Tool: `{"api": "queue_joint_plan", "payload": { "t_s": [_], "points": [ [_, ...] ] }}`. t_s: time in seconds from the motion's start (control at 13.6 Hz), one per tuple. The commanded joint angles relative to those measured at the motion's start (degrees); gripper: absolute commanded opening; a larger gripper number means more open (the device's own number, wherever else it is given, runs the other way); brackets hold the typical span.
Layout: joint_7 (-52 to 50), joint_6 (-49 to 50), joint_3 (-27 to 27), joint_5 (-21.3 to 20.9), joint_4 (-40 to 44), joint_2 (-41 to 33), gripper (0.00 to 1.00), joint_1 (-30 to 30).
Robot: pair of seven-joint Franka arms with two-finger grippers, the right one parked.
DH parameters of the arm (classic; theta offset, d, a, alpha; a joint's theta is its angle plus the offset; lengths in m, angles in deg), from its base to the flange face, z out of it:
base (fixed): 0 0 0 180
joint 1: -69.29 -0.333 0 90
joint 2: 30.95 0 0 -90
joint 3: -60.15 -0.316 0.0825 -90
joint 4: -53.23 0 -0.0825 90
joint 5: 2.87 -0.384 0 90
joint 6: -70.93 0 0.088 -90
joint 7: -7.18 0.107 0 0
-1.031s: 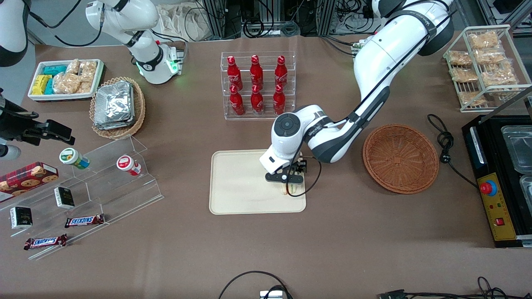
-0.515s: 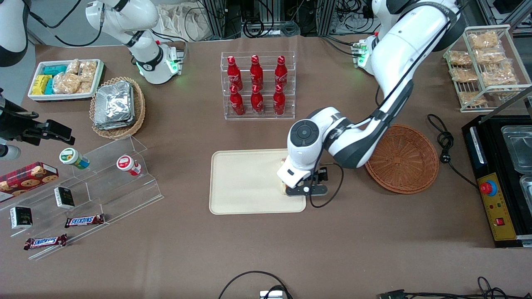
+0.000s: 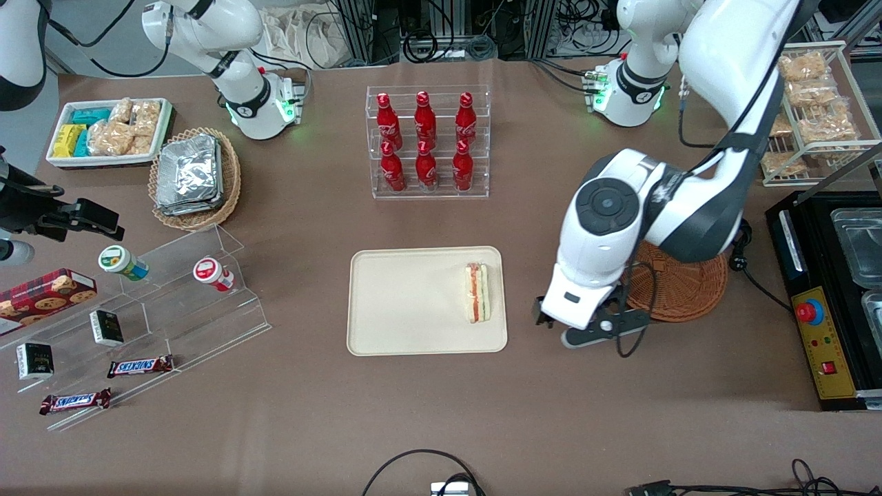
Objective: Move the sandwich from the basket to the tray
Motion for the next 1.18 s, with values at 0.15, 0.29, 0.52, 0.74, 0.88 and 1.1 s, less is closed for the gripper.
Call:
{"api": "queue_joint_plan", "payload": {
  "t_s": [0.15, 0.29, 0.52, 0.74, 0.88, 1.1],
  "points": [
    [3.96, 3.69, 0.53, 5.55, -0.93, -5.80, 1.00, -7.74],
    [7.66, 4.74, 0.35, 8.62, -0.93, -7.30, 1.00, -9.95],
    [13.80, 5.97, 0.09, 12.66, -1.54, -10.10, 1.00, -12.85],
    [21.64, 9.48, -4.54, 15.83, -2.59, -13.96, 1.00, -12.95],
    [26.11, 9.40, -10.34, 18.73, -5.92, -18.18, 1.00, -10.41],
    [35.68, 10.45, -18.61, 19.79, -10.23, -23.72, 1.00, -6.80]
  ]
}}
